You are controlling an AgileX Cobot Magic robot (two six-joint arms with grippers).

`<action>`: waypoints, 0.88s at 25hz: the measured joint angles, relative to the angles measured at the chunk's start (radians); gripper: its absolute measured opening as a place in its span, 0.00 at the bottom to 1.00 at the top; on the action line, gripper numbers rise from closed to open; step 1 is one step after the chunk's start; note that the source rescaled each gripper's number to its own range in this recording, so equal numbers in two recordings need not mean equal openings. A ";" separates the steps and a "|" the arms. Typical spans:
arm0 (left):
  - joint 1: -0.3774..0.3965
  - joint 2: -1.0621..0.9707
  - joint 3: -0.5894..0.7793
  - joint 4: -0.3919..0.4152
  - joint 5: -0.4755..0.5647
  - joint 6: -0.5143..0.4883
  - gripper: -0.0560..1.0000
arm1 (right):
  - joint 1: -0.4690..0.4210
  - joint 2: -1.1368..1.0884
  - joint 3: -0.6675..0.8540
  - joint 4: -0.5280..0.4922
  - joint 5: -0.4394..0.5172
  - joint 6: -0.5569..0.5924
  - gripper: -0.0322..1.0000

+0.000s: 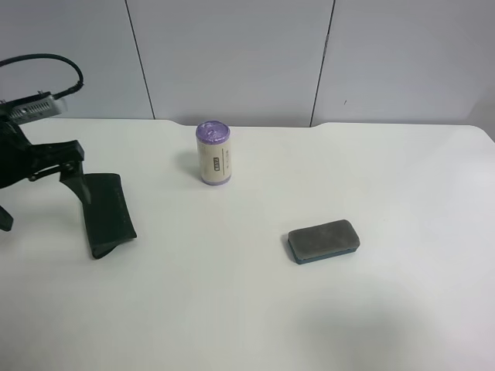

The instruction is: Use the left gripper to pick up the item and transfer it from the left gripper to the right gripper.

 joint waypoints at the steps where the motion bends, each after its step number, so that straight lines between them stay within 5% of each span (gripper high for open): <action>1: -0.020 0.019 0.000 0.000 -0.026 -0.024 1.00 | 0.000 0.000 0.000 0.000 0.000 0.000 0.96; 11: -0.125 0.184 0.000 0.005 -0.236 -0.194 1.00 | 0.000 0.000 0.000 0.000 0.000 0.000 0.96; 22: -0.128 0.310 0.000 0.007 -0.299 -0.246 1.00 | 0.000 0.000 0.000 0.000 0.000 0.000 0.96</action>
